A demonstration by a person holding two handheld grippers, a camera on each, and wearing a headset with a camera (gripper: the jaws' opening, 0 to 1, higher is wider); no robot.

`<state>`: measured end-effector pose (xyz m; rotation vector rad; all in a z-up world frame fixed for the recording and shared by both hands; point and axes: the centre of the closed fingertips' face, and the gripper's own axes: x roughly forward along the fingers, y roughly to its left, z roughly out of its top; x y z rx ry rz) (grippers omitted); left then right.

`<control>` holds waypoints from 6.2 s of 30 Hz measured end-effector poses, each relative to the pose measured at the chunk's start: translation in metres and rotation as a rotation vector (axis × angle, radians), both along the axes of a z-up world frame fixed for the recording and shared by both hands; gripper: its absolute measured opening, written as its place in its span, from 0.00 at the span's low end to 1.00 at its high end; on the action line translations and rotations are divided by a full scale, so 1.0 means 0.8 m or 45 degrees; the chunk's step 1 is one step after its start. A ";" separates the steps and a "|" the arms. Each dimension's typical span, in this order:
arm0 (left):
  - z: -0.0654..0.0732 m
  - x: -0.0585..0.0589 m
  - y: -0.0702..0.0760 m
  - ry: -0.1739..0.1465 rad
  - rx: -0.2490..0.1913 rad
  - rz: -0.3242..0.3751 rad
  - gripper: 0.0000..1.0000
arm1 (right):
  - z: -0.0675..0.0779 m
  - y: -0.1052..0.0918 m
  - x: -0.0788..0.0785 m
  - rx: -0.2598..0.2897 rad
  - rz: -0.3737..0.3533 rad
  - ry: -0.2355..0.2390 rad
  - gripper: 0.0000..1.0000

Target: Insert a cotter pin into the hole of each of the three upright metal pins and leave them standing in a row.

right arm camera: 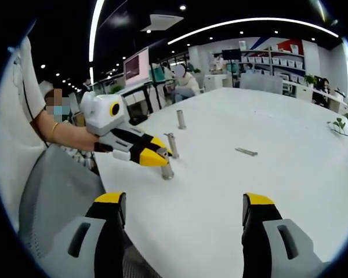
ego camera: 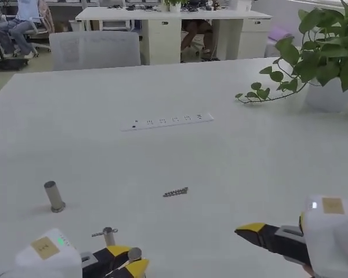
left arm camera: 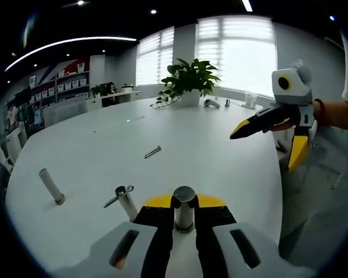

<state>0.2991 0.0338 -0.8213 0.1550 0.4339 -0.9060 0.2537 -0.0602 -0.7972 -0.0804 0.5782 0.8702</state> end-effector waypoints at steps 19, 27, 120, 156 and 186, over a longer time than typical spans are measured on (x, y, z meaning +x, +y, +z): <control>-0.001 -0.004 0.001 -0.001 -0.007 -0.013 0.12 | -0.002 0.000 -0.002 -0.005 0.007 0.011 0.82; -0.001 -0.004 0.000 0.019 -0.029 0.002 0.13 | -0.001 0.000 0.001 -0.010 0.009 0.009 0.82; 0.029 -0.023 0.092 0.019 -0.044 0.234 0.99 | -0.067 0.021 0.218 -0.594 0.513 -0.085 0.17; 0.026 -0.019 0.101 0.074 -0.028 0.275 0.90 | -0.092 0.013 0.226 -0.941 0.842 -0.145 0.10; 0.031 -0.023 0.102 0.070 -0.017 0.256 0.85 | -0.090 0.014 0.226 -0.906 0.837 0.061 0.04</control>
